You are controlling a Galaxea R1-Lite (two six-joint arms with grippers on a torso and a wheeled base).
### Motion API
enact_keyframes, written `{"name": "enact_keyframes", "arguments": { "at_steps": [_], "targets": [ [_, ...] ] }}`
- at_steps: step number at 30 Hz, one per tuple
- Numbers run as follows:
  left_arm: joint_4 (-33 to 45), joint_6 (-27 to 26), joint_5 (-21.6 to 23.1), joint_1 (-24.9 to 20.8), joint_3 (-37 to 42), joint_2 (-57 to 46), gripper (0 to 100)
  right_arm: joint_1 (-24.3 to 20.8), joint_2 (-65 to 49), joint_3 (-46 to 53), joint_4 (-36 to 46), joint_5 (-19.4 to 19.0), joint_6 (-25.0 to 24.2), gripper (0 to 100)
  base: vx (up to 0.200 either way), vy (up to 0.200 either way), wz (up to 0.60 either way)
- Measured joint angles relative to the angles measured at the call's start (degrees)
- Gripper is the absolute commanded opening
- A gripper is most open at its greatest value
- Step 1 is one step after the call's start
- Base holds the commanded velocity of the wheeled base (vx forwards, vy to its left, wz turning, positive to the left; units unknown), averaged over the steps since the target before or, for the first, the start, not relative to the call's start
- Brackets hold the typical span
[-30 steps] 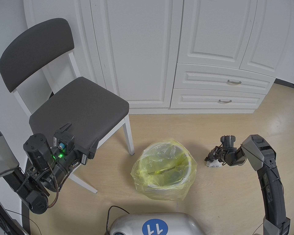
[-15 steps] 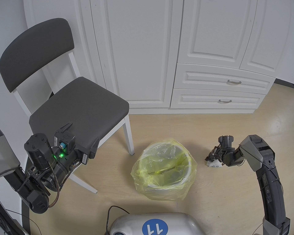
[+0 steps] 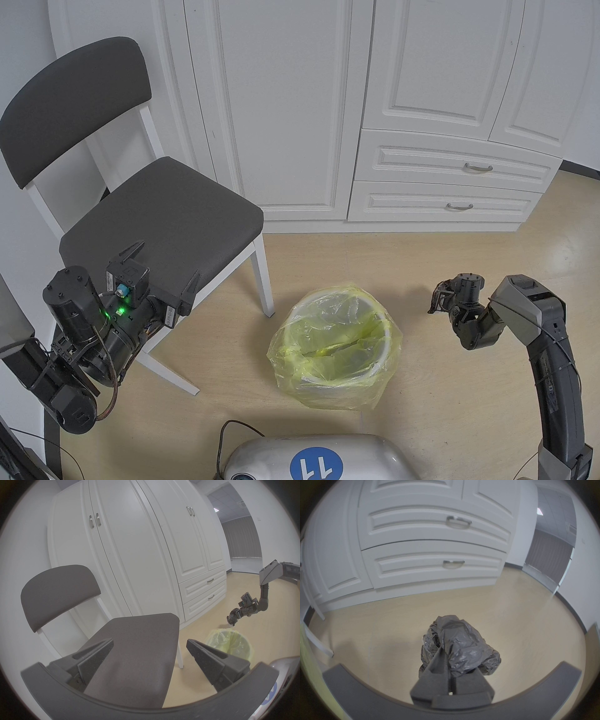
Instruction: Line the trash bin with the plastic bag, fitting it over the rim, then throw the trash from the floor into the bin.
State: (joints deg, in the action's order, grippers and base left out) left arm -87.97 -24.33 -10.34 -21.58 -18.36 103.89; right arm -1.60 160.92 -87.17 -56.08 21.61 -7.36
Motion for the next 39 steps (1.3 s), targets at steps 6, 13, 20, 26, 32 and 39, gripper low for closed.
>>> {"name": "enact_keyframes", "arguments": {
  "at_steps": [6,13,20,26,32,39],
  "targets": [
    [0.0,0.0,0.0,0.05,-0.22,-0.83,100,-0.83,-6.07,10.28,-10.87,-0.2,6.35,0,0.0,0.0,0.0],
    [0.02,-0.07,0.0,0.11,-0.33,-1.77,100,-2.94,-13.56,20.89,-22.92,-0.38,14.14,0,0.0,0.0,0.0],
    [0.02,-0.07,0.0,0.13,-0.33,-2.62,100,-6.34,-19.54,29.05,-32.49,-0.33,20.77,0,0.0,0.0,0.0],
    [0.02,-0.1,0.0,0.09,-0.33,-3.28,100,-10.96,-25.11,35.67,-32.83,-0.16,22.33,0,0.0,0.0,0.0],
    [0.05,-0.16,-0.02,0.16,-0.38,-3.86,100,-14.71,-31.01,40.7,-32.9,0.22,22.42,0,0.0,0.0,0.0],
    [0.09,-0.24,-0.06,0.48,-0.4,-4.35,100,-17.66,-38.69,46.19,-32.9,0.55,22.58,0,0.0,0.0,0.0]
  ]
}}
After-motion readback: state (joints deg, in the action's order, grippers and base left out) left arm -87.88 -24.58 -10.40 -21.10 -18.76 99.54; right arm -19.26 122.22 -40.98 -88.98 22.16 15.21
